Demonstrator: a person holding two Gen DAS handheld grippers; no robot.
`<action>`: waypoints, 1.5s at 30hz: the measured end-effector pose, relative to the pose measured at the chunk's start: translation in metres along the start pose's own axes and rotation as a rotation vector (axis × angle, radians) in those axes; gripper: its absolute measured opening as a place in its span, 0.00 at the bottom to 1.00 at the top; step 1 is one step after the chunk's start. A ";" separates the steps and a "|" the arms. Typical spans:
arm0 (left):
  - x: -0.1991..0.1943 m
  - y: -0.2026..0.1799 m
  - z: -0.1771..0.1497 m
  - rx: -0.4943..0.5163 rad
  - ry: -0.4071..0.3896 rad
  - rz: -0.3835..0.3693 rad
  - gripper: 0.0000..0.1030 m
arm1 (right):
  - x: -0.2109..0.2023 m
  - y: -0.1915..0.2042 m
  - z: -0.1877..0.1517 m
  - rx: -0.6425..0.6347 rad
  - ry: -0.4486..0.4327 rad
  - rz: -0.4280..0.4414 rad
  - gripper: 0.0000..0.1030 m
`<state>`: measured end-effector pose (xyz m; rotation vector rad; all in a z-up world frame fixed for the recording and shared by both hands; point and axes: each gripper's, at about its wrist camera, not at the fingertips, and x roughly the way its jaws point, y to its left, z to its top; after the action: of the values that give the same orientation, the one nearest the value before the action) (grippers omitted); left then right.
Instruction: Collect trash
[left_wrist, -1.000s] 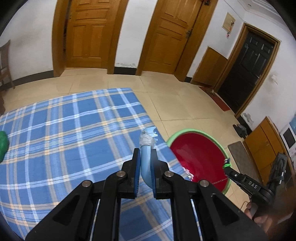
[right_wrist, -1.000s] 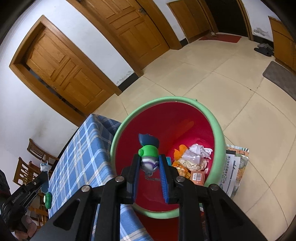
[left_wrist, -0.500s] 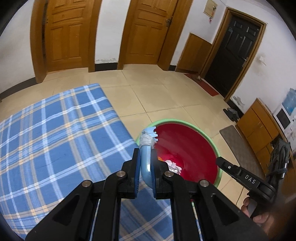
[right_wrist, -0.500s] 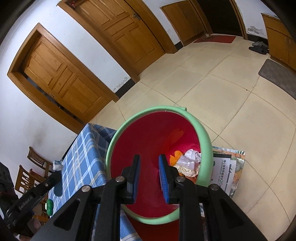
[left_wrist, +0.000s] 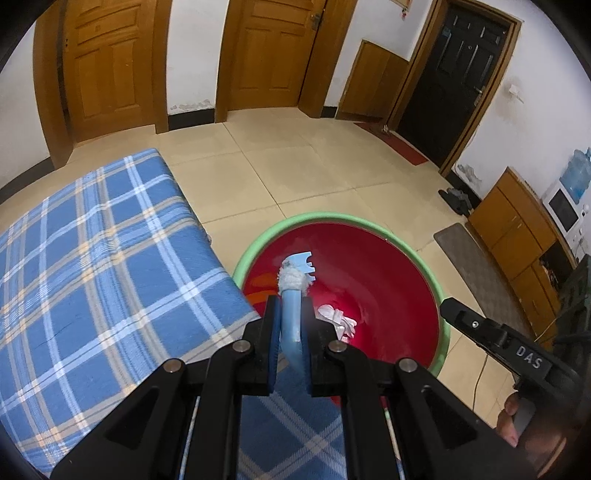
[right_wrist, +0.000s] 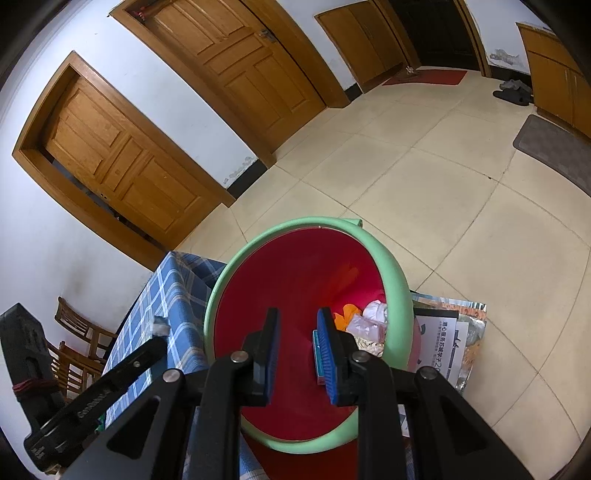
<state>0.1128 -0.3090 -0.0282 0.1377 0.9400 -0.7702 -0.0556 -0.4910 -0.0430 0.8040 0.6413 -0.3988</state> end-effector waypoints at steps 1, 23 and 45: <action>0.002 -0.001 0.000 0.005 0.003 0.000 0.09 | 0.000 0.000 0.000 0.002 0.001 0.000 0.23; -0.003 0.003 -0.004 -0.005 -0.020 0.082 0.51 | 0.003 0.009 -0.007 -0.033 0.006 -0.012 0.32; -0.080 0.068 -0.041 -0.188 -0.111 0.229 0.74 | -0.012 0.078 -0.038 -0.204 0.037 0.027 0.79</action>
<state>0.1010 -0.1994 -0.0059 0.0372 0.8689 -0.4706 -0.0356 -0.4111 -0.0137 0.6262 0.6929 -0.2886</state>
